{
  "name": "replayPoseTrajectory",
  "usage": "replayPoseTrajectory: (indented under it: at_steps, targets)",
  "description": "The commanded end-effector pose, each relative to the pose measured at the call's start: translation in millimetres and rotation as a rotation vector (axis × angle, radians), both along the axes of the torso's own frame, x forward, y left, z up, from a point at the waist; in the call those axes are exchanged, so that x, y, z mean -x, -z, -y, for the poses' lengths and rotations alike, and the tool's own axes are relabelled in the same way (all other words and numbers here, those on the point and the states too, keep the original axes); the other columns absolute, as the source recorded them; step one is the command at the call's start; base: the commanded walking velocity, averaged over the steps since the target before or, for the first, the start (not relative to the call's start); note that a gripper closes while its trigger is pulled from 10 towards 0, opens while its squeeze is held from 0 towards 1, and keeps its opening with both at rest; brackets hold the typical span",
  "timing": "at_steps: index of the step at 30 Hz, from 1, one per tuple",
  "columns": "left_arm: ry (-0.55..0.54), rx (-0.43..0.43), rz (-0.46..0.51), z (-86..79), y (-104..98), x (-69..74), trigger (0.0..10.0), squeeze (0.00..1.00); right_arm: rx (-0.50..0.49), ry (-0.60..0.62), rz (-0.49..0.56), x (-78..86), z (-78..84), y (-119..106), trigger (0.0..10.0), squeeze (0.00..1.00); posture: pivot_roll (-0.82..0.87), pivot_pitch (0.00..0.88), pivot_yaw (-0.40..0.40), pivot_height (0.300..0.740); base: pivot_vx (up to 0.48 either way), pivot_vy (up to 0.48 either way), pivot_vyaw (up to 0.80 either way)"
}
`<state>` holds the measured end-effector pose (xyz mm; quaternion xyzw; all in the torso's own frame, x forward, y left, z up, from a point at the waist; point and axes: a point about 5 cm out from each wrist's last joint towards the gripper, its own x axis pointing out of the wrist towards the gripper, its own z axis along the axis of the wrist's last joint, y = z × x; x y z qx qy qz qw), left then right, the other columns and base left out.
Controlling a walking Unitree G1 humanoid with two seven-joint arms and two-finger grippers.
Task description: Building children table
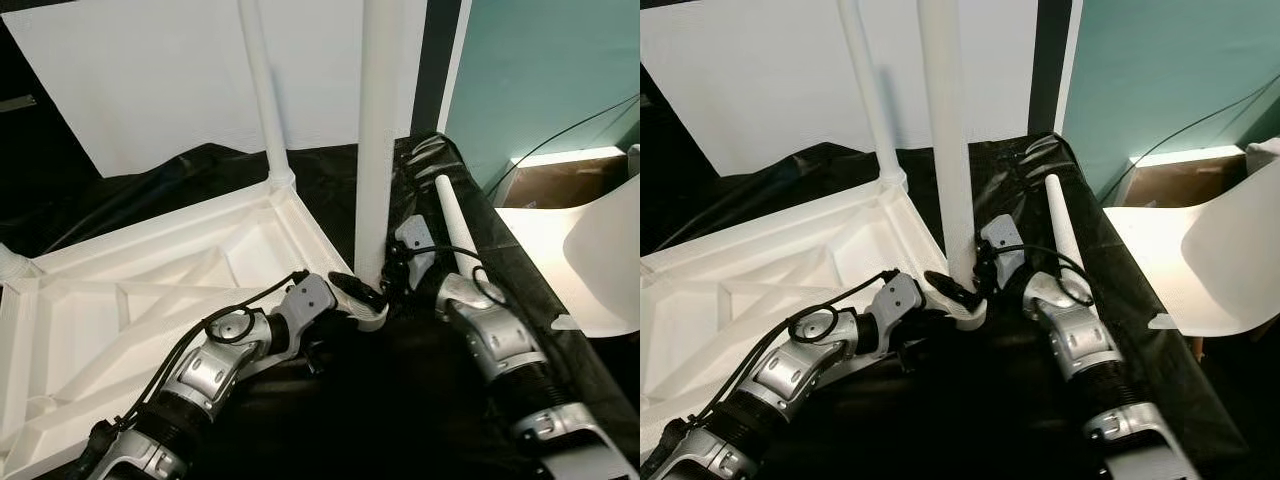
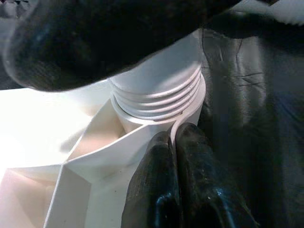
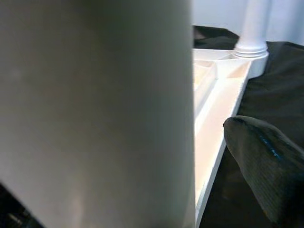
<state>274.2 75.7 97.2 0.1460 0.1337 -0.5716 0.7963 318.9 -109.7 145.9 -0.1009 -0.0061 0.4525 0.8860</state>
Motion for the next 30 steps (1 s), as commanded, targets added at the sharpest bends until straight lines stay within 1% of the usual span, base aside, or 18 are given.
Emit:
replayPoseTrajectory:
  at_steps: [1, 2, 3, 7, 8, 9, 11, 15, 17, 20, 22, 23, 24, 25, 26, 27, 28, 30]
  targets:
    - [0.122, -0.037, -0.173, -3.4, 25.6, 19.6, 8.0, 0.0, 0.023, -0.038, 0.019, -3.0, 1.6, -8.1, 10.0, 0.0, -0.03, 0.0, 0.052, 0.74, 0.0, 0.0, 0.0]
    - [0.134, -0.042, -0.176, -3.0, 25.7, 19.7, 7.1, 0.0, 0.063, -0.118, 0.017, -0.2, 5.5, -10.0, 10.0, 0.0, -0.03, 0.0, 0.057, 0.74, 0.0, 0.0, 0.0]
    - [0.144, -0.052, -0.176, -2.6, 25.7, 19.2, 10.0, 0.0, 0.117, -0.233, 0.002, 4.3, 11.8, -11.1, 10.0, 0.0, -0.04, 0.0, 0.06, 0.74, 0.0, 0.0, 0.0]
    - [0.144, -0.06, -0.171, -2.7, 25.5, 18.3, 10.0, 0.0, 0.134, -0.288, -0.023, 6.2, 16.0, -10.5, 10.0, 0.0, -0.04, 0.0, 0.06, 0.74, 0.0, 0.0, 0.0]
    - [0.143, -0.065, -0.168, -2.8, 25.5, 17.5, 10.0, 0.0, 0.151, -0.318, -0.036, 6.6, 18.7, -9.6, 3.5, 0.0, -0.04, 0.0, 0.064, 0.74, 0.0, 0.0, 0.0]
    - [0.143, -0.067, -0.166, -3.0, 25.4, 17.1, 10.0, 0.0, 0.161, -0.342, -0.05, 6.4, 21.2, -9.2, 0.0, 0.0, -0.04, 0.0, 0.064, 0.74, 0.0, 0.0, 0.0]
    - [0.141, -0.07, -0.164, -3.4, 25.3, 16.4, 10.0, 0.0, 0.179, -0.362, -0.064, 4.9, 24.7, -8.7, 0.0, 0.0, -0.03, 0.0, 0.066, 0.74, 0.0, 0.0, 0.0]
    - [0.14, -0.072, -0.165, -4.3, 25.3, 16.2, 10.0, 0.0, 0.192, -0.354, -0.078, 2.0, 28.2, -8.2, 0.0, 0.0, -0.03, 0.0, 0.067, 0.74, 0.0, 0.0, 0.0]
    - [0.139, -0.07, -0.166, -4.4, 25.3, 16.3, 10.0, 0.0, 0.129, -0.305, -0.083, -0.7, 26.6, -7.9, 0.0, 0.0, -0.03, 0.0, 0.062, 0.74, 0.0, 0.0, 0.0]
    - [0.139, -0.069, -0.167, -4.3, 25.3, 16.3, 10.0, 0.0, 0.09, -0.287, -0.093, -2.0, 25.5, -7.4, 0.0, 0.0, -0.03, 0.0, 0.062, 0.74, 0.0, 0.0, 0.0]
    - [0.132, -0.063, -0.166, -3.9, 25.0, 15.9, 10.0, 0.0, -0.041, -0.147, -0.083, 0.1, 8.5, 0.4, 0.0, 0.0, -0.03, 0.0, 0.056, 0.74, 0.0, 0.0, 0.0]
    - [0.13, -0.061, -0.166, -3.8, 24.9, 15.8, 10.0, 0.0, -0.078, -0.106, -0.083, 0.9, 4.3, 2.4, 0.0, 0.0, -0.03, 0.0, 0.056, 0.74, 0.0, 0.0, 0.0]
    - [0.13, -0.061, -0.166, -3.8, 24.9, 15.8, 10.0, 0.0, -0.078, -0.106, -0.083, 0.9, 4.3, 2.4, 0.0, 0.0, -0.03, 0.0, 0.056, 0.74, 0.0, 0.0, 0.0]
    - [0.129, -0.06, -0.165, -3.7, 24.9, 15.8, 10.0, 0.0, -0.141, 0.021, -0.054, 1.6, -0.1, 7.4, 0.0, 0.0, -0.02, 0.0, 0.054, 0.74, 0.0, 0.0, 0.0]
    - [0.128, -0.06, -0.165, -4.4, 25.0, 16.0, 10.0, 0.0, -0.24, 0.207, -0.014, 6.1, -2.1, 14.1, 0.0, 0.0, -0.02, 0.0, 0.054, 0.74, 0.0, 0.0, 0.0]
    - [0.128, -0.06, -0.165, -4.4, 25.0, 16.0, 10.0, 0.0, -0.24, 0.207, -0.014, 6.1, -2.1, 14.1, 0.0, 0.0, -0.02, 0.0, 0.054, 0.74, 0.0, 0.0, 0.0]
    - [0.126, -0.062, -0.165, -5.7, 25.2, 16.2, 10.0, 0.0, -0.33, 0.309, -0.017, 12.5, -2.4, 18.8, 0.0, 0.0, -0.02, 0.0, 0.056, 0.74, 0.0, 0.0, 0.0]
    - [0.126, -0.062, -0.165, -6.0, 25.2, 16.2, 10.0, 0.0, -0.348, 0.325, -0.021, 13.8, -2.3, 19.7, 0.0, 0.0, -0.02, 0.0, 0.056, 0.74, 0.0, 0.0, 0.0]
